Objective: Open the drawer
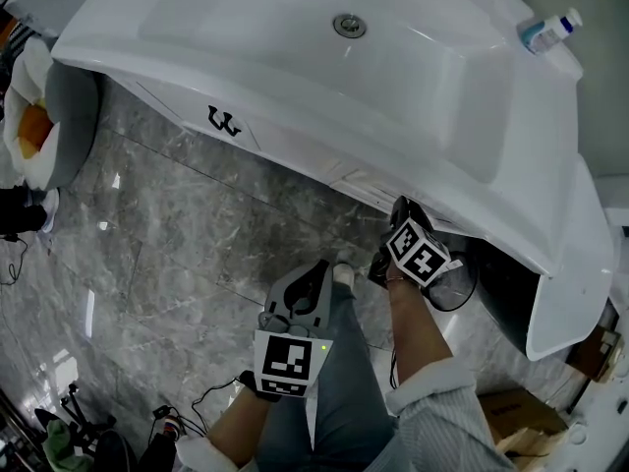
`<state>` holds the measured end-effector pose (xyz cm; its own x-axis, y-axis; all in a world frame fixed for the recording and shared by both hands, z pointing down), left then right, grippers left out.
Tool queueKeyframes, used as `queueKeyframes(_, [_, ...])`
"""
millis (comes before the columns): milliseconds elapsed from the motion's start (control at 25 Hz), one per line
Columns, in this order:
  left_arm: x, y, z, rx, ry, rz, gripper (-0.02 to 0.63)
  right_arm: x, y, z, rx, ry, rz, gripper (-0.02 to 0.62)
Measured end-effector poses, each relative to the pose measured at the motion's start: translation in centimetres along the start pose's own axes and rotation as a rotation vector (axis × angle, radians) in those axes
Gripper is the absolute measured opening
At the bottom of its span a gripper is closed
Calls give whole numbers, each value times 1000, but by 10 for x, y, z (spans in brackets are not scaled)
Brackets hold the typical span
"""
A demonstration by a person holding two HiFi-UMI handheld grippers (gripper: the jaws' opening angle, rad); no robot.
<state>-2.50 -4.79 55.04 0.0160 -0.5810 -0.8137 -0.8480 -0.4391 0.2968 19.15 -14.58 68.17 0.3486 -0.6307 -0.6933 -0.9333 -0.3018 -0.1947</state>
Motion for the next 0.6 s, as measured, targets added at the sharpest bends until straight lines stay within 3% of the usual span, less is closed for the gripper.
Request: queueKeyframes(600, [0, -3, 0, 0, -3, -4, 17, -3, 3, 7, 86, 43, 122, 138])
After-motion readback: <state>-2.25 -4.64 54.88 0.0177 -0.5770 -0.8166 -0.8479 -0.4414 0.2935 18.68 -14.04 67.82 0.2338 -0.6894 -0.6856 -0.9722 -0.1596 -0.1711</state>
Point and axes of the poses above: the fingertips, and each gripper's own axes: z backward along the fingers, y to its left, x out of its top, the point moved 3 cm from there along z, backward along the fingers
